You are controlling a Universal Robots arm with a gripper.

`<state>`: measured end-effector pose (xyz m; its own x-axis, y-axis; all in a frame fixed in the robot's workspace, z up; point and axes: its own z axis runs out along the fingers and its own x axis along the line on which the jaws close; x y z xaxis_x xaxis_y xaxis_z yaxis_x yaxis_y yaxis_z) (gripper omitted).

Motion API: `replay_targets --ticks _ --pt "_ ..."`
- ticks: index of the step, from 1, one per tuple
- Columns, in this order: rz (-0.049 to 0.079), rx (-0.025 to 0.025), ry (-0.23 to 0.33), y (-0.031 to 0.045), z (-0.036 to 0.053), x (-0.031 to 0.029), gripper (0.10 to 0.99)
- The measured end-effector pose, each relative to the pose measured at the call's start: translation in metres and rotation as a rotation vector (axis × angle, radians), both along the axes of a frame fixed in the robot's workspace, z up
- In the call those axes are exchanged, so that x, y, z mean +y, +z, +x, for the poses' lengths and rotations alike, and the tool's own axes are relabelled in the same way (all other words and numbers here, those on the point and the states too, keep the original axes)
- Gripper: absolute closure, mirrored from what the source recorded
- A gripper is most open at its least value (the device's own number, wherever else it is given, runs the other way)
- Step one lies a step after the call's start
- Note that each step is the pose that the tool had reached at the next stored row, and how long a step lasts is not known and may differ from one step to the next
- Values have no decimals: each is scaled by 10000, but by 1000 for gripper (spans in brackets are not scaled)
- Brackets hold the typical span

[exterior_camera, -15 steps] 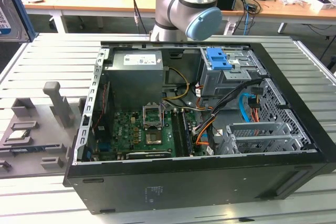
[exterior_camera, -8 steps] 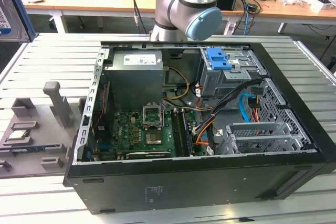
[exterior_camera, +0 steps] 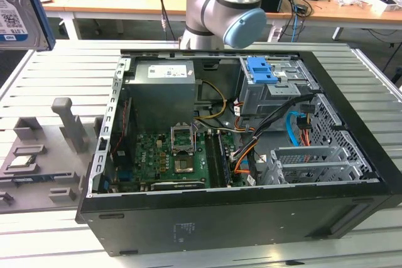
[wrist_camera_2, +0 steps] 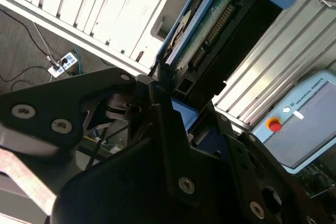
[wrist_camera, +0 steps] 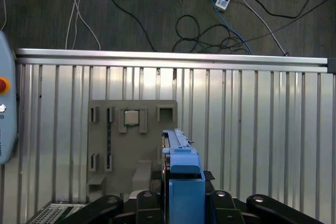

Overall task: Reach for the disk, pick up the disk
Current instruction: 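Pick up the disk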

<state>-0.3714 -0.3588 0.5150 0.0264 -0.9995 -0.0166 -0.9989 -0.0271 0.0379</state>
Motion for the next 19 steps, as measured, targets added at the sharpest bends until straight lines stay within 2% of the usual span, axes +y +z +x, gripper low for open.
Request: replay_targets --ticks 9,11,13,17,19 --pt "0 4 0 0 261 0 718" --pt "0 6 0 0 408 0 718" --pt "0 9 -1 0 466 0 718" --pt "0 14 0 0 696 0 718" --pt "0 16 -1 0 762 0 718"
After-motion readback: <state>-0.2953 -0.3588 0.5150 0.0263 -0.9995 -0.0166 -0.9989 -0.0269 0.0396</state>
